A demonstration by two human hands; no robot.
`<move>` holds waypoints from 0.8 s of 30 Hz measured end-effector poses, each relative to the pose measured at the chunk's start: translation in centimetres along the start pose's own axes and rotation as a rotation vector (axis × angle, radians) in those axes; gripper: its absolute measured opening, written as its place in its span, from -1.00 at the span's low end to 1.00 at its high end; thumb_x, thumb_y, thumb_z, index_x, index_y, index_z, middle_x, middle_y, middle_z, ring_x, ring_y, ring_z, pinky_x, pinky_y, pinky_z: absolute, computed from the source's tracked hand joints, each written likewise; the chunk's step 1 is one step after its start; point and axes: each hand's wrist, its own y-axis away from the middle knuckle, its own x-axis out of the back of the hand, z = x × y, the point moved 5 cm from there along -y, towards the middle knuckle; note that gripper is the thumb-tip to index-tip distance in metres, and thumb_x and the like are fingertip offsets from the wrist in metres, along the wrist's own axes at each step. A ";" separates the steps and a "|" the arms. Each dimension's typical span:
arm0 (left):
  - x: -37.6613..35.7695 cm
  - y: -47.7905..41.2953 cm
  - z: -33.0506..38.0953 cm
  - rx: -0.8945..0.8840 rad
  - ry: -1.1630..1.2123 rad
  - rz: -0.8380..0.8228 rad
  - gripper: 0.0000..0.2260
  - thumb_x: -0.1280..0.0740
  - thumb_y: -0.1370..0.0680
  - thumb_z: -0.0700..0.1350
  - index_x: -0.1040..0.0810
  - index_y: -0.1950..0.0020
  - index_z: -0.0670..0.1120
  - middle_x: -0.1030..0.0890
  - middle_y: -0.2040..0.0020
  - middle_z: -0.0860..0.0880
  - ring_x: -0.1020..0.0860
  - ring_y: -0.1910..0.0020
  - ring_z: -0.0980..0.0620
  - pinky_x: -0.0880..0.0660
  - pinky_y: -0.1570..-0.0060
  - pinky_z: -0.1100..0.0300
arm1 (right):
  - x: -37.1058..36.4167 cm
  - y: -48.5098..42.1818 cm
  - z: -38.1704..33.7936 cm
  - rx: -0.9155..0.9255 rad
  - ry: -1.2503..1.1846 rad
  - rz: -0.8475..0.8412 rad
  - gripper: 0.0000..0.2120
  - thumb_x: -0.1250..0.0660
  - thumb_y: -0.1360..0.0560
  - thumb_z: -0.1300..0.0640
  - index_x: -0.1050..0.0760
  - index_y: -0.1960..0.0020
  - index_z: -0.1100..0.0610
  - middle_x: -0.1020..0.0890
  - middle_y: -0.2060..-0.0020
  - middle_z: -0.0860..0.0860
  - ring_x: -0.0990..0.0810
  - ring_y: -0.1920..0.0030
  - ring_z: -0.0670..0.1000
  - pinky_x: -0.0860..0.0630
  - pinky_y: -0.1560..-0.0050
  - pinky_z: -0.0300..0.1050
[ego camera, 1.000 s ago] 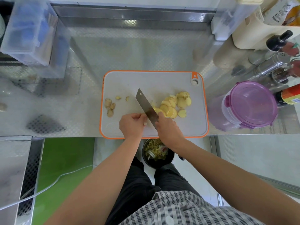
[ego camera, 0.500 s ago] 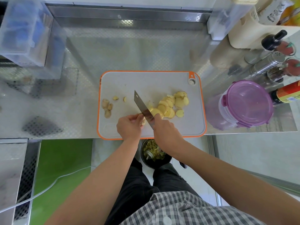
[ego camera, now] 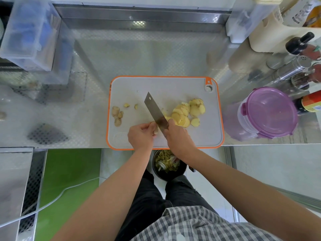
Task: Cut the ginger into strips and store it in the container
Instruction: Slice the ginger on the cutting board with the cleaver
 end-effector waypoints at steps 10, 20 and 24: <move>-0.2 0.3 -0.6 -0.031 0.017 0.042 -0.84 -0.46 -0.47 -0.03 -0.71 0.10 -0.10 -0.69 0.28 -0.05 -0.65 0.29 0.04 -0.59 0.09 0.08 | 1.0 1.9 -0.7 0.002 0.107 -0.007 -0.86 -0.09 -0.59 0.28 -0.13 0.02 0.10 -0.35 0.34 0.02 -0.39 0.25 0.11 -0.29 0.32 -0.07; -0.3 0.1 -0.6 -0.060 -0.028 0.056 -0.83 -0.43 -0.48 0.00 -0.72 0.10 -0.08 -0.69 0.27 -0.03 -0.66 0.26 0.04 -0.58 0.12 0.06 | 0.6 1.4 -2.1 -0.054 0.087 -0.020 -0.83 -0.10 -0.56 0.36 -0.21 -0.06 0.14 -0.29 0.36 -0.02 -0.35 0.27 0.06 -0.22 0.40 -0.16; -0.3 0.1 -0.7 -0.084 -0.038 0.049 -0.84 -0.43 -0.48 0.00 -0.73 0.10 -0.06 -0.70 0.27 -0.01 -0.66 0.25 0.03 -0.59 0.11 0.02 | 0.6 0.9 -2.1 -0.071 0.044 -0.030 -0.81 -0.09 -0.54 0.38 -0.16 0.02 0.13 -0.33 0.35 -0.01 -0.39 0.24 0.09 -0.28 0.31 -0.09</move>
